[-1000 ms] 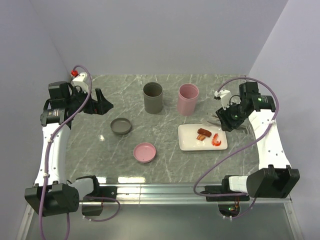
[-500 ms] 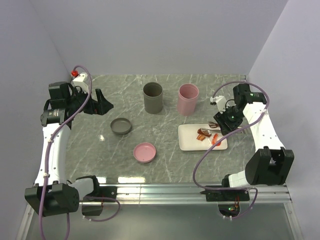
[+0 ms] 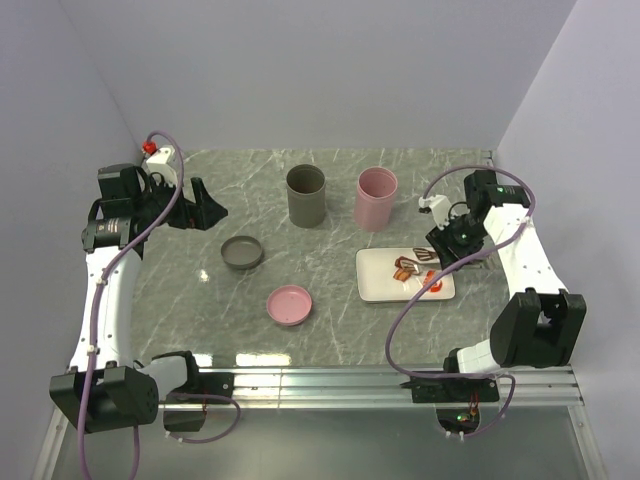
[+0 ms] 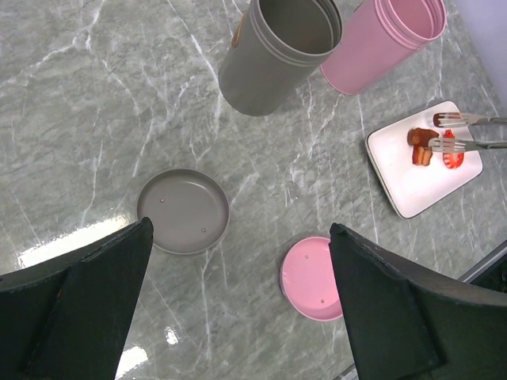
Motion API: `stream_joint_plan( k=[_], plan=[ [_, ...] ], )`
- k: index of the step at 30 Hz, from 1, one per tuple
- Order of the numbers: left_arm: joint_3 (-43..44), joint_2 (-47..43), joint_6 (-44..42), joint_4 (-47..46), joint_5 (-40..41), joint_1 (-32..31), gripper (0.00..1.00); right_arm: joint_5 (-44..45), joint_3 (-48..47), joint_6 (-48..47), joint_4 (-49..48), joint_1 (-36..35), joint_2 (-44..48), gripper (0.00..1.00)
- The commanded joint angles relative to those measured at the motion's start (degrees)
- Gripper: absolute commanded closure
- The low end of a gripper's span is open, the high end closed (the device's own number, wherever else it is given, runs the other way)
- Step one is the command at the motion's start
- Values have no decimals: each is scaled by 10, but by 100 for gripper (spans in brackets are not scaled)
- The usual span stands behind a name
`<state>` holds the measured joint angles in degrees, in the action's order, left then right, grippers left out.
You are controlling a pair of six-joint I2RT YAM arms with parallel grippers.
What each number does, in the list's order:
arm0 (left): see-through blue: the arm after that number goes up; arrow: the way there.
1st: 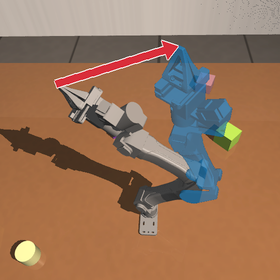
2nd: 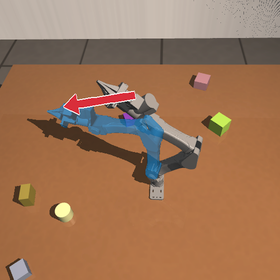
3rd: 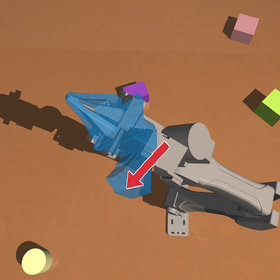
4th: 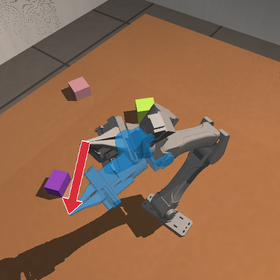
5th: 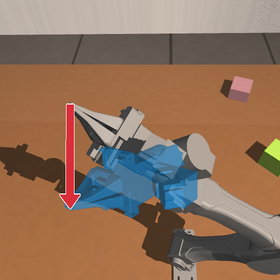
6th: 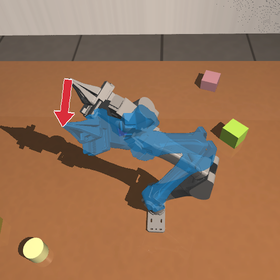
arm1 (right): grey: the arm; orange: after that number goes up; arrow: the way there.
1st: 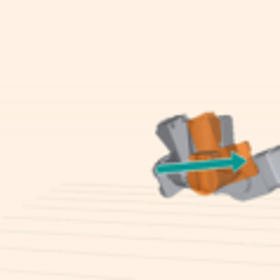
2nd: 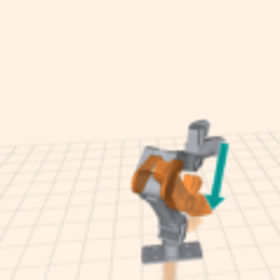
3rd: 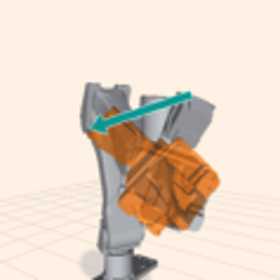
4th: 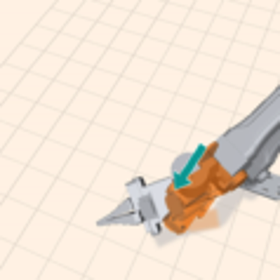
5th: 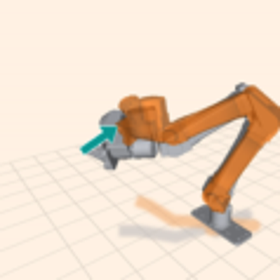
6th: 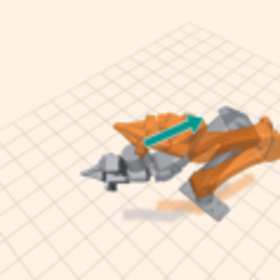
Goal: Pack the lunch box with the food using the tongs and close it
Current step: Pick up the fake food from the plate.
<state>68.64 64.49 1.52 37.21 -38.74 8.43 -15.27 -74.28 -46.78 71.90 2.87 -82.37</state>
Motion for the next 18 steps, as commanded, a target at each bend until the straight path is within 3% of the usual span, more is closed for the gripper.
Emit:
stream_joint_plan(
  k=[1,18],
  plan=[
    [0,-2,10,-22,-15,1,1,-8,7,-2,-13,-5,7,44],
    [-9,-7,12,-24,-12,0,1,9,4,35,-54,-9,-9,52]
  ],
)
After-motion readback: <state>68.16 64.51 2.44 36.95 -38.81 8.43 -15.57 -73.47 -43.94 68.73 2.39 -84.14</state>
